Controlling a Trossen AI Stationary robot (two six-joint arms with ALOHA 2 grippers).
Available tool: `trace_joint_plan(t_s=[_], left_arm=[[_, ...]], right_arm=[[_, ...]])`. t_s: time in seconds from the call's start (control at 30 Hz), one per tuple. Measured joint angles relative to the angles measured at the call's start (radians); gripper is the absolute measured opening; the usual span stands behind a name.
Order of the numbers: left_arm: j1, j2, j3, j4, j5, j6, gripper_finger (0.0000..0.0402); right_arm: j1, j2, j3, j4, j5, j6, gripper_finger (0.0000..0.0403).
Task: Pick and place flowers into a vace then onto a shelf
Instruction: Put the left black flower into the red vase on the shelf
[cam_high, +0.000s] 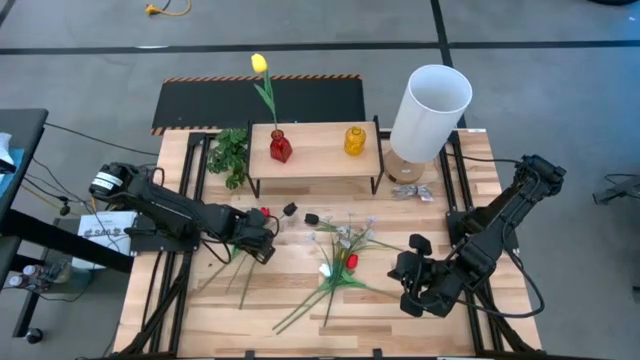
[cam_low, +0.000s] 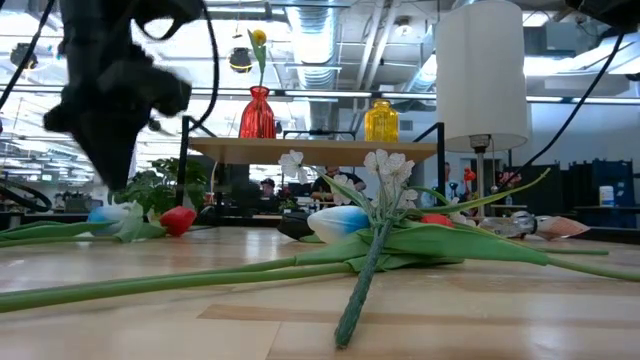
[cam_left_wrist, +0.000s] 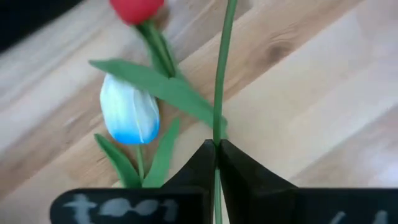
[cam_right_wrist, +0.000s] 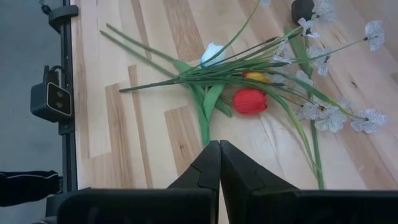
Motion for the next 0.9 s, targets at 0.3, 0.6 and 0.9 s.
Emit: trace_joint_plan(t_s=[0.3,0.6,0.9], left_arm=[[0.000,-0.026,0.183,-0.011,0.107,0.271,0.0000],[0.000,-0.025,0.267,0.215,0.313,0.390,0.0000],[0.003,-0.025,0.267,0.770,0.293,0.594,0.0000]], right_arm=[[0.000,0.000,0.000,-0.003,0.000,-0.001,0.0000],[0.000,0.000,0.000,-0.003,0.000,0.000,0.0000],[0.000,0.000,0.000,-0.003,-0.002,0.000,0.0000]])
